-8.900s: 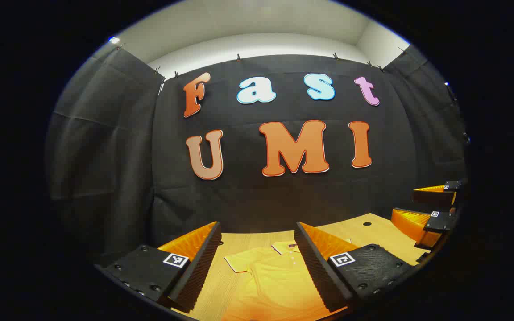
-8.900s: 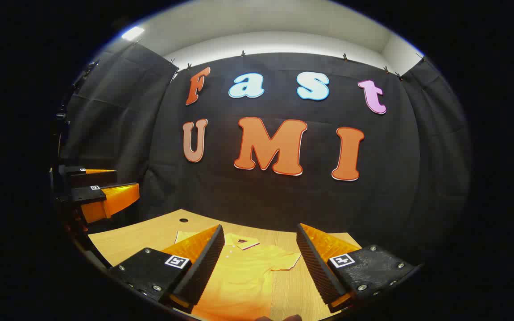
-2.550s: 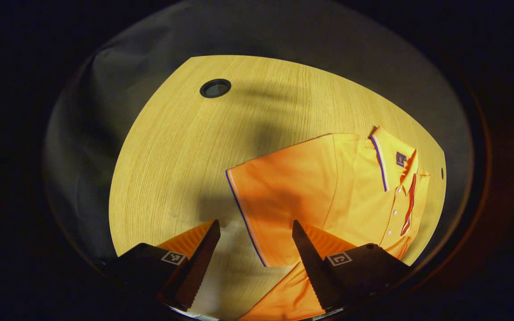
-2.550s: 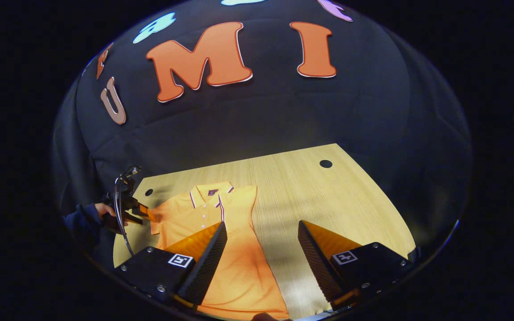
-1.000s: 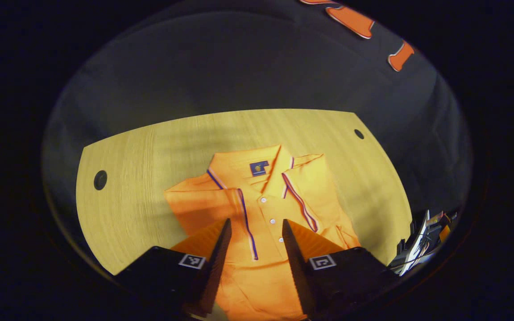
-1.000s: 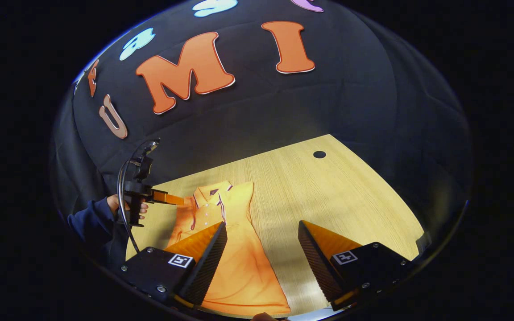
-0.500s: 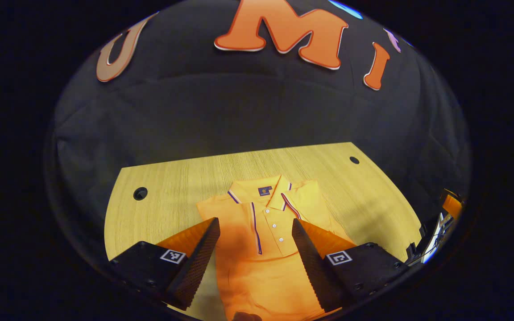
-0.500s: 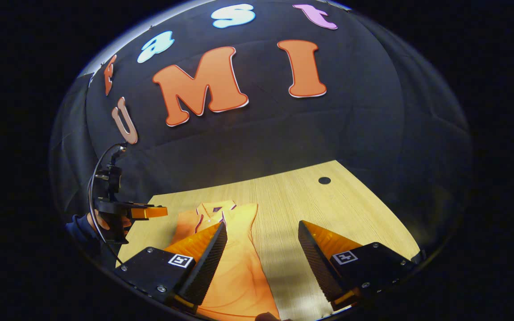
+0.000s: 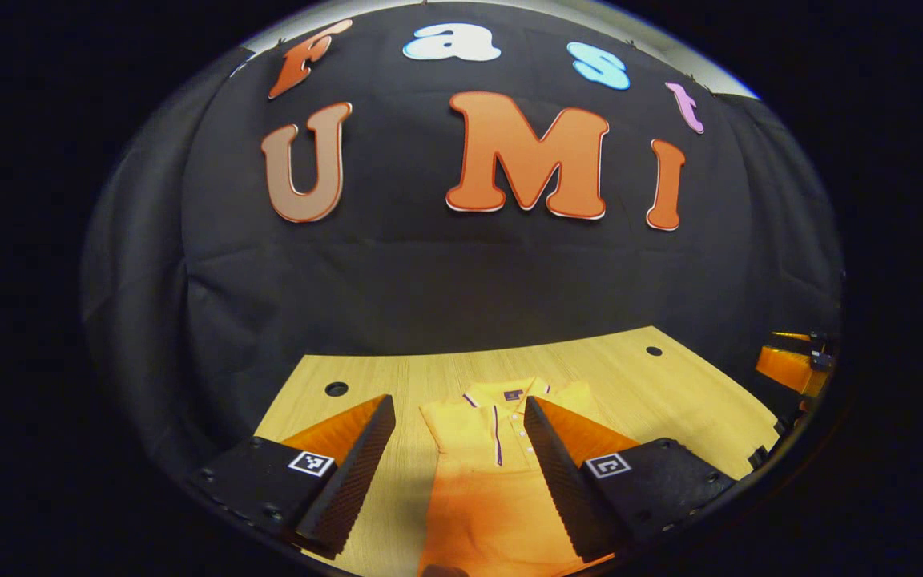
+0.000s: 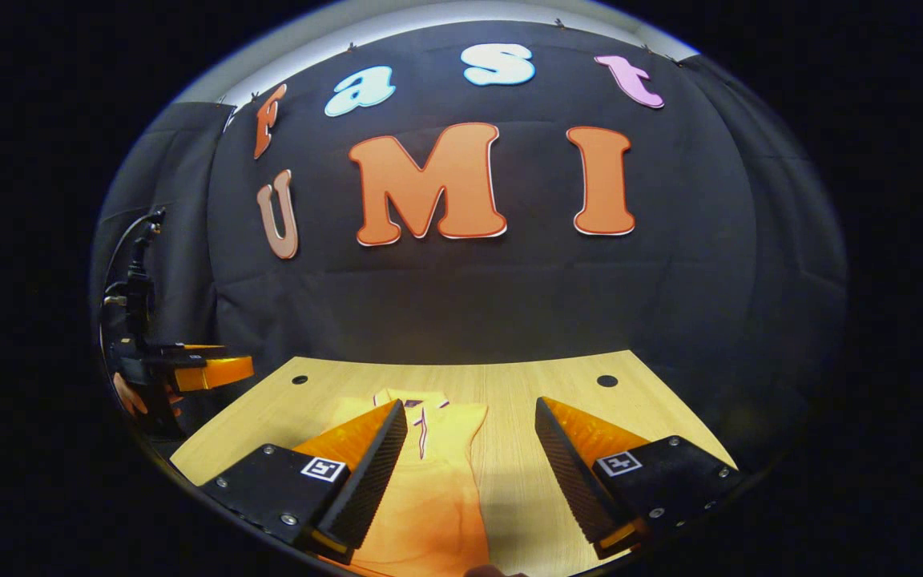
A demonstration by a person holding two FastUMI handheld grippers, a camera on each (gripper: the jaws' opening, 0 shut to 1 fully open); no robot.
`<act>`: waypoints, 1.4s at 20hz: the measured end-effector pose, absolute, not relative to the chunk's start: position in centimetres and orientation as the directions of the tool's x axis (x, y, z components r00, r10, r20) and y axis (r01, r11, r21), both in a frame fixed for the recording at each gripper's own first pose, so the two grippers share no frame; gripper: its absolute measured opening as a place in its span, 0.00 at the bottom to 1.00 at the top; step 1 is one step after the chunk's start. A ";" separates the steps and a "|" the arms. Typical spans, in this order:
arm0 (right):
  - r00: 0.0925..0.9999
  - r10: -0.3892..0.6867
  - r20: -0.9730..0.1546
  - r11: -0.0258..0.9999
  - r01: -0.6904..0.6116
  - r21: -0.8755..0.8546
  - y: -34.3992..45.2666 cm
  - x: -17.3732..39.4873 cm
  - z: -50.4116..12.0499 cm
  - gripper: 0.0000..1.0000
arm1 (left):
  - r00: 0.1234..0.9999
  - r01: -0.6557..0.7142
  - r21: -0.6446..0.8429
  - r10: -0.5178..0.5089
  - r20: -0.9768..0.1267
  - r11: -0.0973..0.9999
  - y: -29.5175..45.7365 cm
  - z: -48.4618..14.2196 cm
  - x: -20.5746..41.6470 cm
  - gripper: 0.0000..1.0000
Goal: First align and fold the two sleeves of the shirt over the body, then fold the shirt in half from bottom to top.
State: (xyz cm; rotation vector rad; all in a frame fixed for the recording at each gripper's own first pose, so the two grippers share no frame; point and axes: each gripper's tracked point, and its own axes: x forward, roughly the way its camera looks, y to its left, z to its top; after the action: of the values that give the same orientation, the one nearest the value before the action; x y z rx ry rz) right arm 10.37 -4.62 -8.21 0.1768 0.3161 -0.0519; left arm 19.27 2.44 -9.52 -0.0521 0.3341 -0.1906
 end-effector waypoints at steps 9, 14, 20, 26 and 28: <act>0.873 0.056 -0.485 0.986 0.026 0.162 -2.4 5.4 -14.1 0.98 | 0.903 0.099 -0.080 -0.124 -0.411 0.992 4.8 -13.3 9.6 0.97; 0.754 0.098 -0.649 0.985 0.020 0.172 -1.3 0.4 -20.6 0.99 | 0.811 0.060 -0.095 -0.104 -0.575 0.994 5.0 -19.6 5.7 0.98; 0.543 0.134 -0.829 0.980 0.049 0.190 -0.4 -5.3 -28.2 0.99 | 0.612 0.067 -0.071 -0.097 -0.785 0.995 6.1 -27.0 1.6 0.99; 0.375 0.156 -0.914 0.982 0.041 0.184 0.2 -8.5 -32.5 0.99 | 0.401 0.093 -0.084 -0.114 -0.909 0.992 6.5 -32.9 -2.4 0.99; 0.319 0.168 -0.933 0.980 0.051 0.194 0.6 -9.6 -33.2 0.99 | 0.331 0.078 -0.096 -0.116 -0.937 0.992 6.7 -33.9 -3.1 0.98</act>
State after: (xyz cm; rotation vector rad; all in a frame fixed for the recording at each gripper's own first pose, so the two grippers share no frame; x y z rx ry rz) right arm -9.61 0.57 -33.20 0.2008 1.2460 0.0779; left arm -3.12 6.65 -33.88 -0.0353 1.2273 -0.1273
